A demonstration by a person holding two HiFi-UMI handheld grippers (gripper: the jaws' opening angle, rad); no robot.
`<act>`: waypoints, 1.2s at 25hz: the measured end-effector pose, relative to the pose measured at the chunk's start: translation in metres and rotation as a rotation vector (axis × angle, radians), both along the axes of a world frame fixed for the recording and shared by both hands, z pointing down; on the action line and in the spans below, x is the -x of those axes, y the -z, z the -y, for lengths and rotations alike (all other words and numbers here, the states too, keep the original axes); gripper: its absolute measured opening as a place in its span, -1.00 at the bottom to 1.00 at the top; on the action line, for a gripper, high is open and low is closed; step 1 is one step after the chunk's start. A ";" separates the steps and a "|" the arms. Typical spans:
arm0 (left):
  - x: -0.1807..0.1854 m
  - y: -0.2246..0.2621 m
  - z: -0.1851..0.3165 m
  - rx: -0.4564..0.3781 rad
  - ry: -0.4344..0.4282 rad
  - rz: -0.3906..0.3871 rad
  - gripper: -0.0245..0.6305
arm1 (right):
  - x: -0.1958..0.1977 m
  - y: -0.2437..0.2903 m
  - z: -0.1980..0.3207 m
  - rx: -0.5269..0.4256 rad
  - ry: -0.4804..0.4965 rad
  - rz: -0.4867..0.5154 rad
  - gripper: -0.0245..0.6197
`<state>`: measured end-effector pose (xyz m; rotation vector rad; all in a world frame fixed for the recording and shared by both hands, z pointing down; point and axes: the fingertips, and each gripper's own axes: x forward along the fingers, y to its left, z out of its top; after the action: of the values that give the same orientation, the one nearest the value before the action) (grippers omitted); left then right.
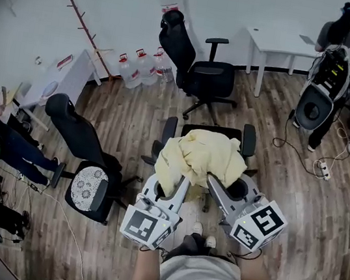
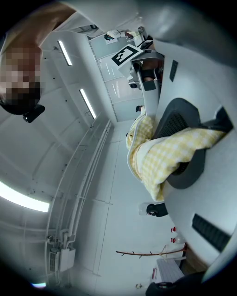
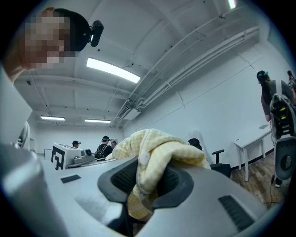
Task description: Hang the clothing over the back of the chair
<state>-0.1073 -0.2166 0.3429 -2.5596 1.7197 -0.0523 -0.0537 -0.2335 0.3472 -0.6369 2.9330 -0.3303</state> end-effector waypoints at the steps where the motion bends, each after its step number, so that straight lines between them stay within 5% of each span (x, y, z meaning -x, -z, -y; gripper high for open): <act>1: -0.002 0.002 0.002 -0.001 -0.001 0.000 -0.75 | -0.002 0.001 0.002 0.004 0.004 0.003 -0.64; 30: 0.032 -0.008 -0.025 -0.003 -0.148 -0.058 -0.75 | 0.029 -0.006 -0.036 0.083 -0.056 0.010 -0.64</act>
<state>-0.1397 -0.1921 0.3509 -2.7026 1.5415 0.0317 -0.0822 -0.1972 0.3527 -0.7245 2.8984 -0.4501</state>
